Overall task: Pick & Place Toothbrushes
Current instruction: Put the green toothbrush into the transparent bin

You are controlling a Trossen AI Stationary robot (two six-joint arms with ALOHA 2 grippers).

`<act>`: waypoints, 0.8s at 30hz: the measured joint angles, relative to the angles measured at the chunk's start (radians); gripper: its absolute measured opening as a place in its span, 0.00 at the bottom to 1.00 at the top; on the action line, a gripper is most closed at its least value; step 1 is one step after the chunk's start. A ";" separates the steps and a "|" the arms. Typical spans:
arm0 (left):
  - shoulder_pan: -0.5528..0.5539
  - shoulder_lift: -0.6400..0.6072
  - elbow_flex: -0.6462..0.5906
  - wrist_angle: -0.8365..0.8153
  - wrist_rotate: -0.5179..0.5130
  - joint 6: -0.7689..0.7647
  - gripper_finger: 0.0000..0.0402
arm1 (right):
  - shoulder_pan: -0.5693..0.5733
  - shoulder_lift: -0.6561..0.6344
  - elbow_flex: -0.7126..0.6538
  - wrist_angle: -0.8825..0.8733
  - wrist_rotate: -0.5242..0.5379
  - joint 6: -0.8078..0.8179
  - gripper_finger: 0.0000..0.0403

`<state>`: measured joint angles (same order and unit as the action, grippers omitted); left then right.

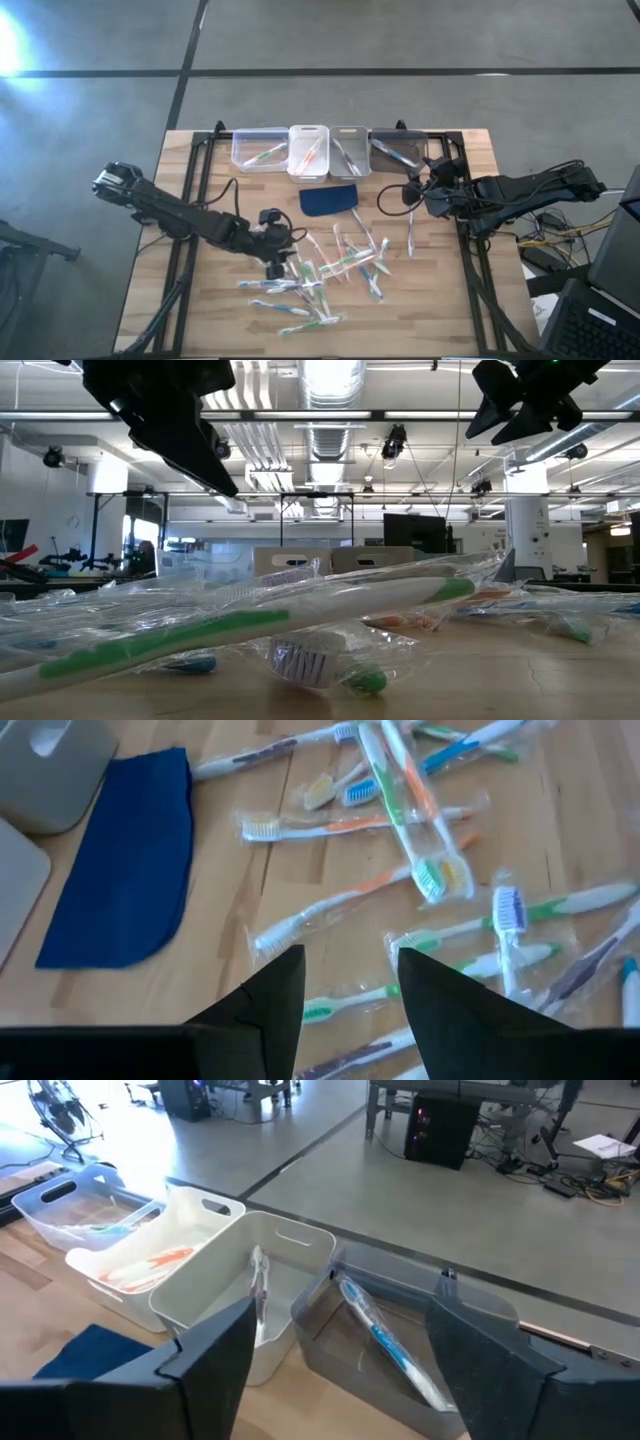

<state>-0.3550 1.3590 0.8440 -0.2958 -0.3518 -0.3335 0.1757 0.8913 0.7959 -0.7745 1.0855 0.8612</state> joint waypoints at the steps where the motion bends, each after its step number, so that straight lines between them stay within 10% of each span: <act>1: 0.000 0.000 0.000 -0.009 0.005 0.002 0.42 | 0.000 0.000 0.000 0.000 0.000 0.000 0.72; 24: 0.085 0.128 0.052 -0.107 0.102 0.491 0.40 | 0.000 0.000 -0.002 0.004 0.002 0.000 0.66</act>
<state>-0.2703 1.4874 0.8958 -0.4032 -0.2497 0.1577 0.1757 0.8913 0.7944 -0.7702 1.0871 0.8608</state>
